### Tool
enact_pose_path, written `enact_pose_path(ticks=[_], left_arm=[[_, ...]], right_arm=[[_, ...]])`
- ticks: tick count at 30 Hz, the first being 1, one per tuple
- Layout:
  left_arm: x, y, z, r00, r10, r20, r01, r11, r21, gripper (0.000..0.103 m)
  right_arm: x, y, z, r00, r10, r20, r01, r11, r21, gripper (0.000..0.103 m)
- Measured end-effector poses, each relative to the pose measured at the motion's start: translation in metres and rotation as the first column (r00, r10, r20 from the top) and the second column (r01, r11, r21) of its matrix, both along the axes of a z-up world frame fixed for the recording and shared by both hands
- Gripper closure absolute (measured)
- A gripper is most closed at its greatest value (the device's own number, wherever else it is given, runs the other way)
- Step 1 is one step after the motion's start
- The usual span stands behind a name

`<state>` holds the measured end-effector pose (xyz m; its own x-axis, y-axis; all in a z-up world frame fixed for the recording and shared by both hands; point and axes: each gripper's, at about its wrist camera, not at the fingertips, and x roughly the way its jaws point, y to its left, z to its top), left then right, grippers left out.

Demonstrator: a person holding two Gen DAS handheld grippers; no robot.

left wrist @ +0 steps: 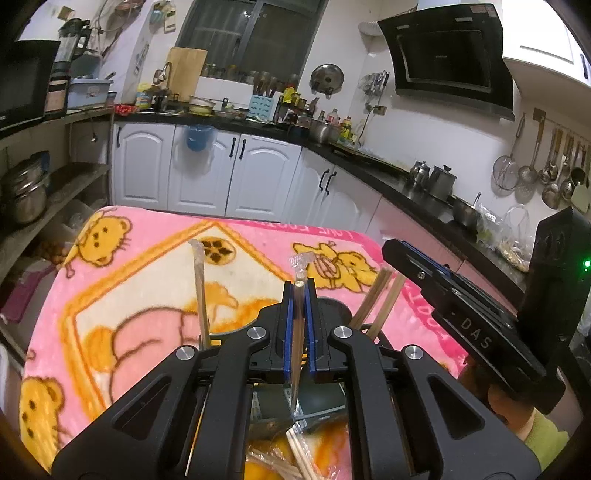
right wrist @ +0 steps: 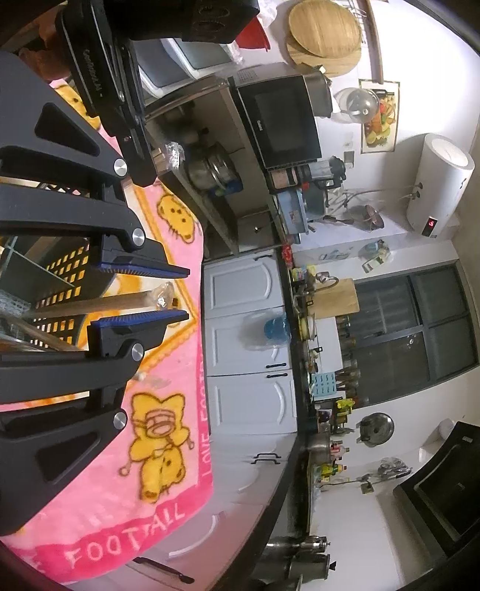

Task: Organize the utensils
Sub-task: 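Open both tools to leave the chopsticks in the caddy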

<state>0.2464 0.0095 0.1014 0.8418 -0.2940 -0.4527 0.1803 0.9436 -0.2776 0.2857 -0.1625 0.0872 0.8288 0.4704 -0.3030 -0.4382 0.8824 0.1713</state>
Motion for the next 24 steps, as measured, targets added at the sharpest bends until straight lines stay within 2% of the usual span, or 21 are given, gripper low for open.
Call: enact_pose_path(ticks=[7,10,13,17,24], left_arm=[[-0.002,0.003,-0.004,1.0,0.01,-0.012,-0.01,1.0,-0.006,0.098],[-0.003,0.008,-0.007,1.0,0.014,-0.021,-0.015,1.0,-0.02,0.087],[-0.005,0.009,-0.008,1.0,0.021,-0.02,-0.022,1.0,-0.019,0.083],[-0.012,0.01,-0.006,0.999,0.034,-0.009,-0.034,0.999,-0.014,0.07],[-0.022,0.013,-0.003,0.999,0.052,0.011,-0.052,0.999,-0.009,0.052]], right_arm=[[-0.005,-0.008,-0.004,0.999,-0.02,-0.035,0.02,1.0,-0.018,0.077],[-0.007,-0.011,-0.006,0.998,-0.03,-0.059,0.028,0.999,-0.024,0.074],[-0.01,-0.015,-0.007,0.996,-0.034,-0.077,0.032,0.999,-0.026,0.072],[-0.014,-0.019,-0.007,0.995,-0.034,-0.089,0.031,0.999,-0.028,0.07],[-0.025,-0.026,-0.01,0.994,-0.029,-0.107,0.025,0.999,-0.041,0.065]])
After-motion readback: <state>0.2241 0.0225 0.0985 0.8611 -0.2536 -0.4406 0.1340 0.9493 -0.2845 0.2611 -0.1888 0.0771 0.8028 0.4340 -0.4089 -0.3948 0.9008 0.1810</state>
